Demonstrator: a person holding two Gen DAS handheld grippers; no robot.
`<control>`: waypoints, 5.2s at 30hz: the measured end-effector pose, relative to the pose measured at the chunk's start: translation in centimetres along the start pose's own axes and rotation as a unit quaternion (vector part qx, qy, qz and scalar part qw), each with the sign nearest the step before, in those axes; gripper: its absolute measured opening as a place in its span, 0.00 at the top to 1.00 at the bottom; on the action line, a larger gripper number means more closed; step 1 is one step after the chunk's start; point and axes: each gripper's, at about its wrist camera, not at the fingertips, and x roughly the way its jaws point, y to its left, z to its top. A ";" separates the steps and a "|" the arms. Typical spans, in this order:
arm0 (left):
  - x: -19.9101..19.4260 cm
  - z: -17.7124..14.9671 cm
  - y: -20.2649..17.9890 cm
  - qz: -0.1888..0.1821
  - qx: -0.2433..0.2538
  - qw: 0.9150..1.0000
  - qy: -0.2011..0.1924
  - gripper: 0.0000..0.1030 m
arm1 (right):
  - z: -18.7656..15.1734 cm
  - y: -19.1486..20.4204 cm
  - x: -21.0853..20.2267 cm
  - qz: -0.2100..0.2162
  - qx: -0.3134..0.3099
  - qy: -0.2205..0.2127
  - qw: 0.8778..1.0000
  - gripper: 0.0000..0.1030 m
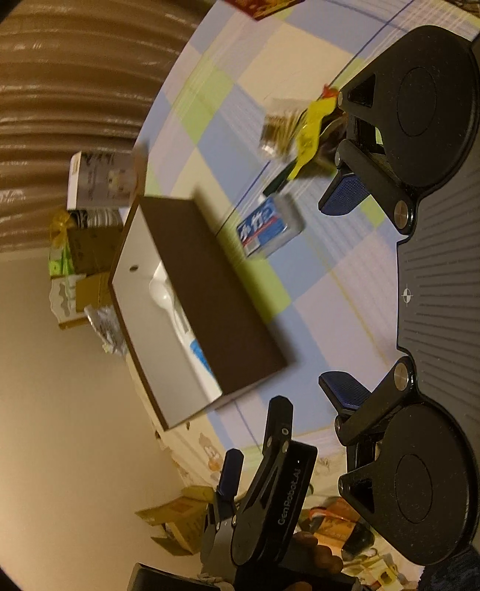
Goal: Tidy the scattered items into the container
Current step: 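Lift both tools out of the box and move toward the remaining items, then grasp the blue floss-pick box with the left tool while the right tool grasps the yellow pouch, then carry floss box and yellow pouch over the box and open both tools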
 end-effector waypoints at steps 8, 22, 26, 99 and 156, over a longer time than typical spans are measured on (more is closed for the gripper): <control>0.7 -0.6 -2.2 -0.017 0.030 0.999 -0.002 0.07 | -1.4 -2.6 -0.3 -0.041 0.031 0.002 0.999 0.06; 3.7 0.0 -4.6 -0.048 0.077 0.996 0.017 0.08 | -3.1 -6.4 -0.4 -0.117 0.074 -0.011 0.990 0.07; 4.8 0.5 -5.2 -0.060 0.097 0.993 0.020 0.08 | -3.4 -7.4 -0.1 -0.140 0.079 -0.009 0.987 0.07; 19.7 4.5 -7.7 -0.095 0.173 0.974 0.115 0.19 | -5.0 -23.3 6.9 0.075 0.590 -0.107 0.797 0.93; 4.6 10.3 15.1 -0.034 0.098 0.992 -0.068 0.19 | 13.0 -8.6 9.5 0.238 0.494 -0.179 0.817 0.93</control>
